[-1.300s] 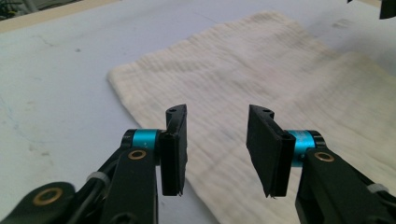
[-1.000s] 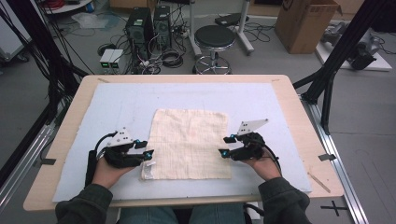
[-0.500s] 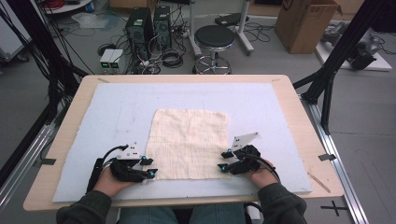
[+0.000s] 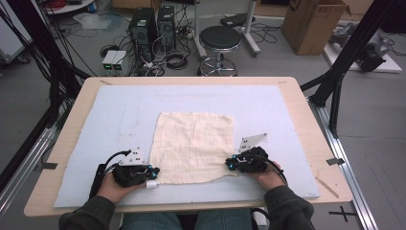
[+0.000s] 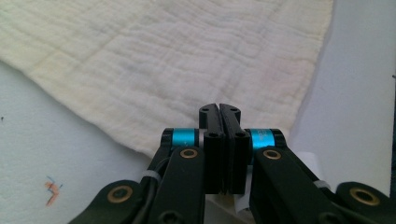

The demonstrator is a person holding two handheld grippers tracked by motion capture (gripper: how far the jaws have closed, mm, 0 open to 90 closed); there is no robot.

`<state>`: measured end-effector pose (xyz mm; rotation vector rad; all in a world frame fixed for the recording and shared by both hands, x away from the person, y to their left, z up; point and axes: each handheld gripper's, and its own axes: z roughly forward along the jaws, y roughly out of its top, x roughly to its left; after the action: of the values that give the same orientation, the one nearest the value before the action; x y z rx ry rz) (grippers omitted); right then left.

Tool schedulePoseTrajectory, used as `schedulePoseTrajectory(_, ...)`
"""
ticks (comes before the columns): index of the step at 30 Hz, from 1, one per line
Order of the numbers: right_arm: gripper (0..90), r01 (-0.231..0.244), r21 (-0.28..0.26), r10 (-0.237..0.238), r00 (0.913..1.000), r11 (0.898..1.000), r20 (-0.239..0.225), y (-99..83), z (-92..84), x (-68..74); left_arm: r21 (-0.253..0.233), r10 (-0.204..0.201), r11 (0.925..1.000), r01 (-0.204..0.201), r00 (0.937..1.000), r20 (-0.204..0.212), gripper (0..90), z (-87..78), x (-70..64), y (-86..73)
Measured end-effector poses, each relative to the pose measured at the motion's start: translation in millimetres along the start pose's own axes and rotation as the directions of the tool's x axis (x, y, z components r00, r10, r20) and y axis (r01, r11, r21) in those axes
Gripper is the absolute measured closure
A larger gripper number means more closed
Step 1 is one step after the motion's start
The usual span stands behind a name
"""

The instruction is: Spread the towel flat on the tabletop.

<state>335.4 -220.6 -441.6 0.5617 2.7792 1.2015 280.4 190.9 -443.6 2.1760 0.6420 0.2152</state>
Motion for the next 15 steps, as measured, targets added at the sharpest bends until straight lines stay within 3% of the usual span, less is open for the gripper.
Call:
schedulePoseTrajectory(7,87.5,0.011,-0.008,-0.011,0.9997,1.0,-0.023,-0.8,-1.9,1.5,-0.008,0.004,1.0,-0.004,0.9992,0.039,88.1,-1.9,-3.1,-0.3)
schedulePoseTrajectory(9,87.5,0.016,-0.008,-0.016,0.9996,1.0,-0.025,-2.2,-3.8,2.9,-0.013,0.011,0.9999,-0.01,0.9996,0.025,88.1,-4.6,-4.8,0.3)
schedulePoseTrajectory(15,87.5,0.019,-0.015,-0.019,0.9988,1.0,-0.046,-8.4,-11.0,11.9,-0.024,0.014,0.9996,-0.014,0.9992,0.038,88.1,-8.1,-9.2,-0.2)
